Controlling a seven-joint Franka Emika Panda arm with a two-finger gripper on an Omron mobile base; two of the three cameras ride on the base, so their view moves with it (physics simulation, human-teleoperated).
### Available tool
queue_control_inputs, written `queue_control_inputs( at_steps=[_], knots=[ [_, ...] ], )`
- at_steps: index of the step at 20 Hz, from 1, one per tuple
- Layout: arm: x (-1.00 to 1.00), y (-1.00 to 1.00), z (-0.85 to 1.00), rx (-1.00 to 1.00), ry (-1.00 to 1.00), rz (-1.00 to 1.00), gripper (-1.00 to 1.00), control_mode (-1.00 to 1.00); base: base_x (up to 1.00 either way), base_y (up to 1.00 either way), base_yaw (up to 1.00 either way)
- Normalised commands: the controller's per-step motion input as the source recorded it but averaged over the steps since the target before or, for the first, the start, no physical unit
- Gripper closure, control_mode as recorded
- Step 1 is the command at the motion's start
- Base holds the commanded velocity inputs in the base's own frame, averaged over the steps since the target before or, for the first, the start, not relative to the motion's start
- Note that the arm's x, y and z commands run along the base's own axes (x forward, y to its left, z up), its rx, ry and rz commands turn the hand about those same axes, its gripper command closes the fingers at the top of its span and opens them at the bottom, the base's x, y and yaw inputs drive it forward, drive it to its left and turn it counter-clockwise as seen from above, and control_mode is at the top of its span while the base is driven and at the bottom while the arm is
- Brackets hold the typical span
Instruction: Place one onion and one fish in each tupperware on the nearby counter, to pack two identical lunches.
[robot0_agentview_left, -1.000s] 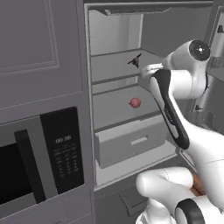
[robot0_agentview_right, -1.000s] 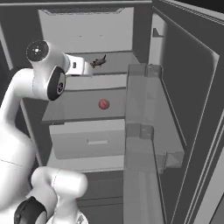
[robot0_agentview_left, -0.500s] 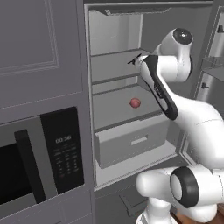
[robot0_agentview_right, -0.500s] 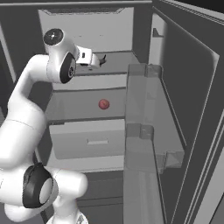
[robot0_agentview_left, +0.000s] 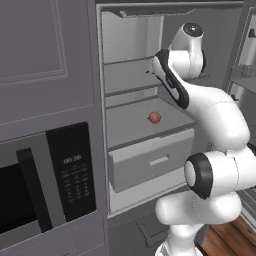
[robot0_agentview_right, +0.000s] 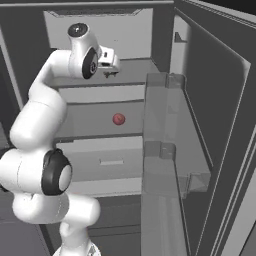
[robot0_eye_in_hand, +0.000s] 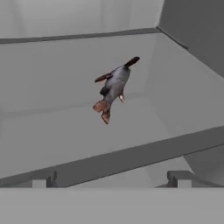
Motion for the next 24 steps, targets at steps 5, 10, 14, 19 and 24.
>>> queue_control_inputs(
  at_steps=[5, 10, 14, 19, 24],
  knots=[
    [0.72, -0.07, -0.13, 0.00, 0.11, -0.01, -1.00, -1.00, 0.00, 0.00, 0.00],
    [0.63, 0.00, -0.23, 0.00, 0.04, -0.04, -1.00, -1.00, 0.00, 0.00, 0.00],
    [0.48, 0.00, -0.22, 0.00, -0.04, -0.12, -1.00, -1.00, 0.00, 0.00, 0.00],
    [0.26, 0.00, -0.28, 0.00, -0.16, -0.15, -1.00, -1.00, 0.00, 0.00, 0.00],
    [0.13, 0.00, -0.25, 0.00, -0.21, -0.18, -1.00, -1.00, 0.00, 0.00, 0.00]
  ],
)
